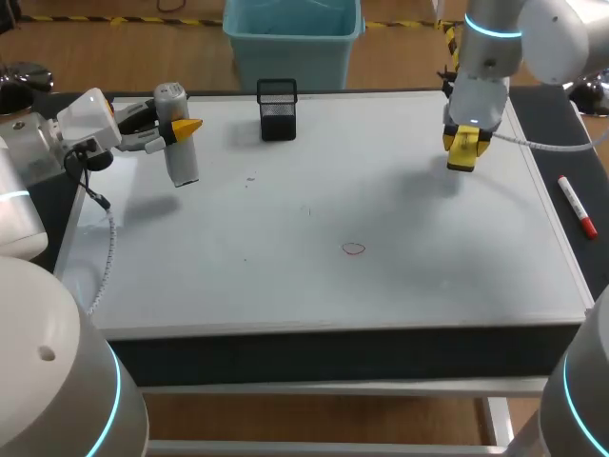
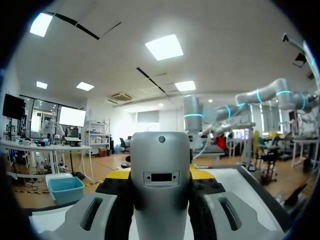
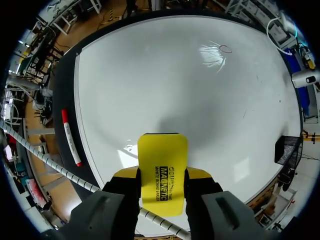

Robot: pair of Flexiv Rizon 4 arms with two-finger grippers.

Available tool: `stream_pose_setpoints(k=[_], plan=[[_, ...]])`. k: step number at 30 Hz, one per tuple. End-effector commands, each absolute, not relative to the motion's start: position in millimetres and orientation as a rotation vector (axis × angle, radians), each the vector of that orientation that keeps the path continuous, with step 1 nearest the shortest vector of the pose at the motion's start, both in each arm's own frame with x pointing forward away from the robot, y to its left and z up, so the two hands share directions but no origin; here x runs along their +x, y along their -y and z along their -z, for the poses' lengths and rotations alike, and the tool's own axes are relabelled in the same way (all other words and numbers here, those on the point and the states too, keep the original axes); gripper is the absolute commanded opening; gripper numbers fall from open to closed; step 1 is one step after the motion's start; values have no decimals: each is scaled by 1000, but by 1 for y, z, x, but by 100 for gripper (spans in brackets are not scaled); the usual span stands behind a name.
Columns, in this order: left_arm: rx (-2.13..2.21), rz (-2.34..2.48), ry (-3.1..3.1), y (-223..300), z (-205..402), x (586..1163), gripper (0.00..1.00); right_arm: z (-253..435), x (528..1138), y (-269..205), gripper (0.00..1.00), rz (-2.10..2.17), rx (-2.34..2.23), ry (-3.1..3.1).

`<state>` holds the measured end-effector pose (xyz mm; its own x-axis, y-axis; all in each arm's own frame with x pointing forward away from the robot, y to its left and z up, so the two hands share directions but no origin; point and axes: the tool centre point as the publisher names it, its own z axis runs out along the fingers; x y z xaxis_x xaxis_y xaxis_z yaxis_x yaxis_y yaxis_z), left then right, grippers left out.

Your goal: Pick up the inspection probe, press it on each red-marked spot on the whiteboard one by one, put down the probe, pick up the eraser, and wipe off all the red marks.

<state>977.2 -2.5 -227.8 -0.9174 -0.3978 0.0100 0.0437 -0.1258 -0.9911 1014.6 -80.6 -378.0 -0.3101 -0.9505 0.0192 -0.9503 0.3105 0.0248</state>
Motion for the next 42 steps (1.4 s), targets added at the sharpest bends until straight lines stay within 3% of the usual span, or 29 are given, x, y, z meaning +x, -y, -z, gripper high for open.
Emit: stream_pose_setpoints(k=[1,42], plan=[[-378,2128,-1847,7,227,973,0,377,1015,81,0,12,1829,2516],[197,2525,-2024,237,242,834,0,377,1015,81,0,12,1829,2516]])
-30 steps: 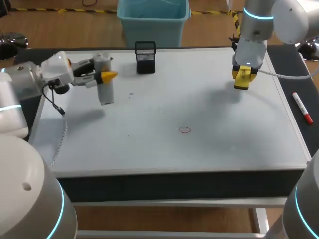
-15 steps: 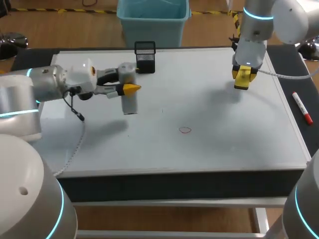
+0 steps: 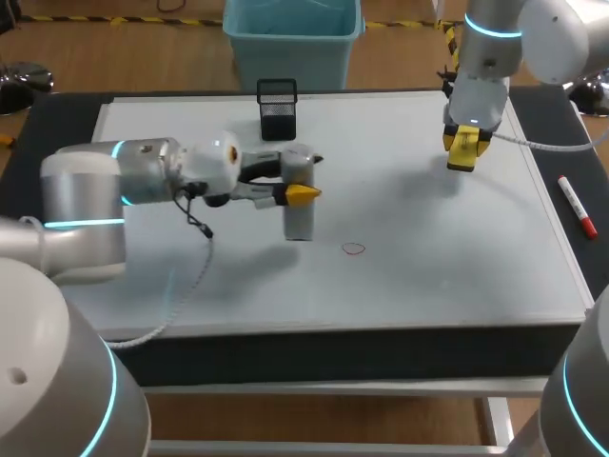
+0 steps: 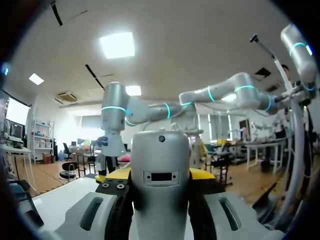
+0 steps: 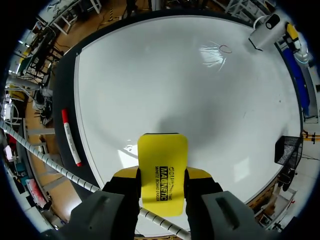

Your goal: Pick up the inspection probe, press it on each red-marked spot on the whiteboard one by one, put down the probe, pick up the eraser, and wipe off all the red marks.

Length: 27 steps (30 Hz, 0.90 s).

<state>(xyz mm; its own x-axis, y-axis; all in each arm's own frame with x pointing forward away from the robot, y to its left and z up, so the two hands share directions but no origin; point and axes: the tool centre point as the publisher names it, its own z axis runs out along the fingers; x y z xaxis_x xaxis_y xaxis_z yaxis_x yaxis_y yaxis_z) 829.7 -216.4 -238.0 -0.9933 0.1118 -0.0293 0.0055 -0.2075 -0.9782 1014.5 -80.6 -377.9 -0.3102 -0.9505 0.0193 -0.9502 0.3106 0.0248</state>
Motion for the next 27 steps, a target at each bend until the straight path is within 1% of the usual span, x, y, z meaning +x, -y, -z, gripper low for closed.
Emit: stream_pose_setpoints(k=[1,11,27], plan=[[-194,-2359,1896,242,243,833,0,377,1015,81,0,12,1829,2516],[-239,-2308,1848,280,249,818,0,377,1015,81,0,12,1829,2516],[-288,-2263,1829,306,260,810,0,377,1015,81,0,12,1829,2516]])
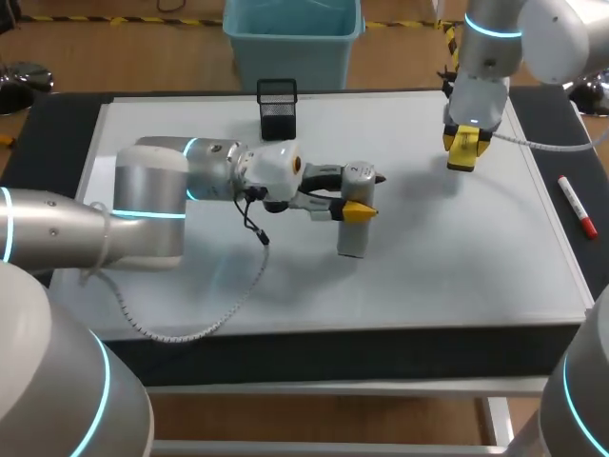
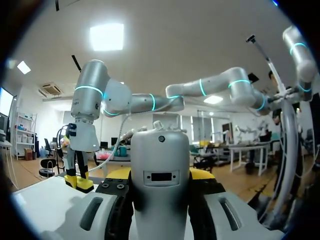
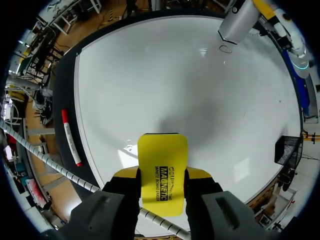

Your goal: Pick up the inspection probe, press it on each red-marked spot on the whiteboard one by one, put down the probe, pick up the eraser, and wipe off all the red marks.

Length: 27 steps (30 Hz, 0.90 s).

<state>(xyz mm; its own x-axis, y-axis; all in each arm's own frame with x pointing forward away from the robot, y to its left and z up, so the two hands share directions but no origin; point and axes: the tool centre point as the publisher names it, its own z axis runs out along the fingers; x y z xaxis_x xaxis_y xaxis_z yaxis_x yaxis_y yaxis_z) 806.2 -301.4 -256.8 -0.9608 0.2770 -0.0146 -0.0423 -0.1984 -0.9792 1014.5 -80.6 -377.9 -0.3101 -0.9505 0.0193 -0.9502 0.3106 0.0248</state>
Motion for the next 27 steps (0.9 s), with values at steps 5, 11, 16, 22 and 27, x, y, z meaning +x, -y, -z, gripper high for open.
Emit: stream_pose_setpoints(k=[5,11,16,22,27], plan=[[-288,-2263,1826,308,264,814,0,377,1015,81,0,12,1829,2516],[-289,-2265,1822,310,268,818,0,377,1015,81,0,12,1829,2516],[-284,-2264,1814,312,273,820,0,377,1015,81,0,12,1829,2516],[-304,-2259,1810,313,274,820,0,377,1015,81,0,12,1829,2516],[-305,-2246,1825,313,276,822,0,377,1015,81,0,12,1829,2516]])
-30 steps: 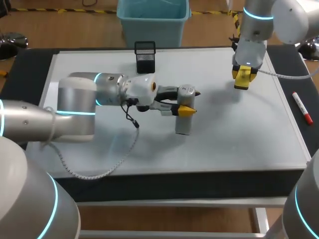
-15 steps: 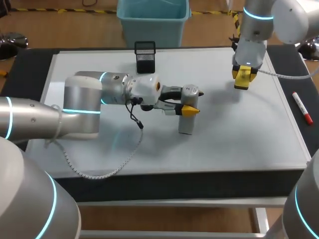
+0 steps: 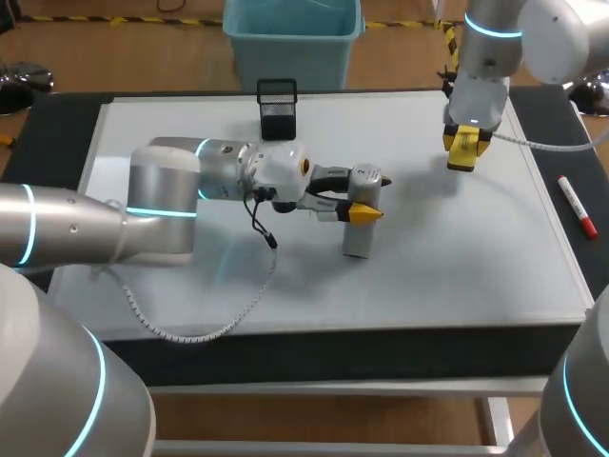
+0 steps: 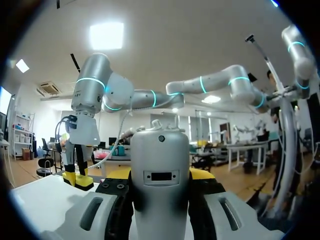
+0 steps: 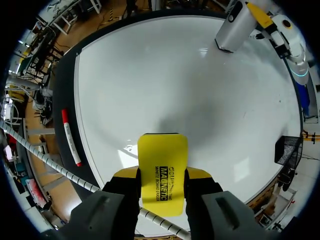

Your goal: Pick up the inspection probe, press it on each red-marked spot on the whiteboard one by one, put down the probe, pick up the eraser, and wipe off all the red marks.

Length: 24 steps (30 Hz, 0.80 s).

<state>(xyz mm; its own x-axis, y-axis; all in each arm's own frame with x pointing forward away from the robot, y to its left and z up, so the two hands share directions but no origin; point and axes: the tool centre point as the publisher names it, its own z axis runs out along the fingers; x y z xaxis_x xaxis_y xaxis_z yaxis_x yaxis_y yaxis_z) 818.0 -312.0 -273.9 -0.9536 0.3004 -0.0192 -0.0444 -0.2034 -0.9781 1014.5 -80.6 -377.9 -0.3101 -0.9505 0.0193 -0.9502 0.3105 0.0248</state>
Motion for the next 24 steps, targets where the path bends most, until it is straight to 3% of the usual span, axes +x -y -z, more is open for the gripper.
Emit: stream_pose_setpoints(k=[1,24], plan=[[-310,-2236,1839,313,276,822,0,377,1015,81,0,12,1829,2516],[-335,-2180,1914,310,280,821,0,377,1015,81,0,12,1829,2516]])
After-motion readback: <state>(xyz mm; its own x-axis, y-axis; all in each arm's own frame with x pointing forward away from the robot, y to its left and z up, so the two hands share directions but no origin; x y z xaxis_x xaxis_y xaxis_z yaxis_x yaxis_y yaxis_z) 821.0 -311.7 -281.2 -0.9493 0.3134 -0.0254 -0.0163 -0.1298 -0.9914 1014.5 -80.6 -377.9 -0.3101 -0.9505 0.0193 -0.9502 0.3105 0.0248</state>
